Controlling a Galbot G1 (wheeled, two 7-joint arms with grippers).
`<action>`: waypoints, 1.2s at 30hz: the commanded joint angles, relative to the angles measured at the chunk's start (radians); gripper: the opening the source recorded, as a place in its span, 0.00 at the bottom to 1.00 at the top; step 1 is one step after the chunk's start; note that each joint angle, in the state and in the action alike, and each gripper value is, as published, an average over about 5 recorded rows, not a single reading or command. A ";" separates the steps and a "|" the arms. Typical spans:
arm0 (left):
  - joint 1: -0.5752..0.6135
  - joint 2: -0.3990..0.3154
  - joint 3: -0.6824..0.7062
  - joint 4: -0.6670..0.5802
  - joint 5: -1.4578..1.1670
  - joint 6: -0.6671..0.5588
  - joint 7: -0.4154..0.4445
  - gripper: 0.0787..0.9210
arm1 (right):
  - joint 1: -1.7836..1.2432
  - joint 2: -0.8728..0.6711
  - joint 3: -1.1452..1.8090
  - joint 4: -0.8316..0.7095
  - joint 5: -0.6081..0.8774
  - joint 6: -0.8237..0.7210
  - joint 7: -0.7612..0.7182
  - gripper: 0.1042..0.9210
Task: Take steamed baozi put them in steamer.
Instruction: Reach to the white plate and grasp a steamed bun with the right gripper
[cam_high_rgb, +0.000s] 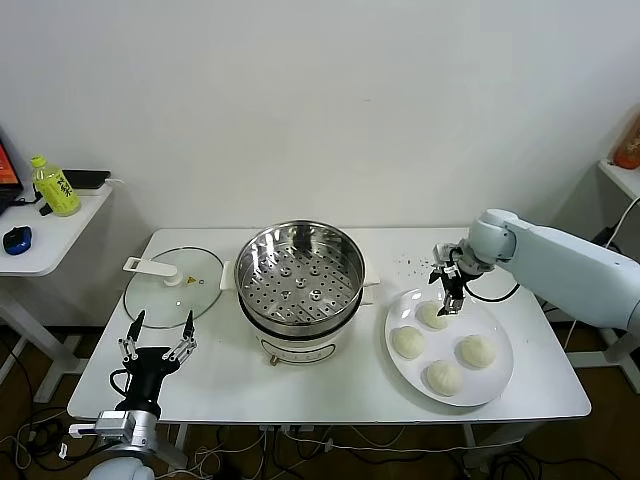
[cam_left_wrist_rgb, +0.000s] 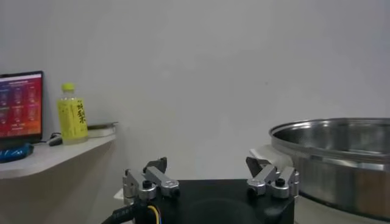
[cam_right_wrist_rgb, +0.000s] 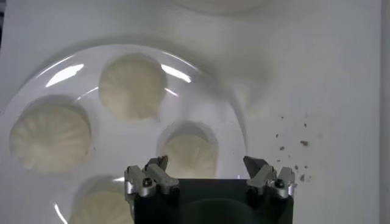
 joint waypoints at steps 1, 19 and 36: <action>0.002 -0.001 -0.001 0.001 -0.002 0.000 -0.001 0.88 | -0.003 0.023 -0.020 -0.023 -0.001 0.004 -0.006 0.88; 0.008 0.001 -0.003 0.006 -0.006 -0.003 -0.001 0.88 | -0.051 0.045 0.008 -0.070 -0.019 0.006 0.005 0.88; 0.024 0.000 -0.008 0.015 -0.009 -0.015 -0.005 0.88 | -0.063 0.046 0.028 -0.089 -0.027 0.008 0.000 0.79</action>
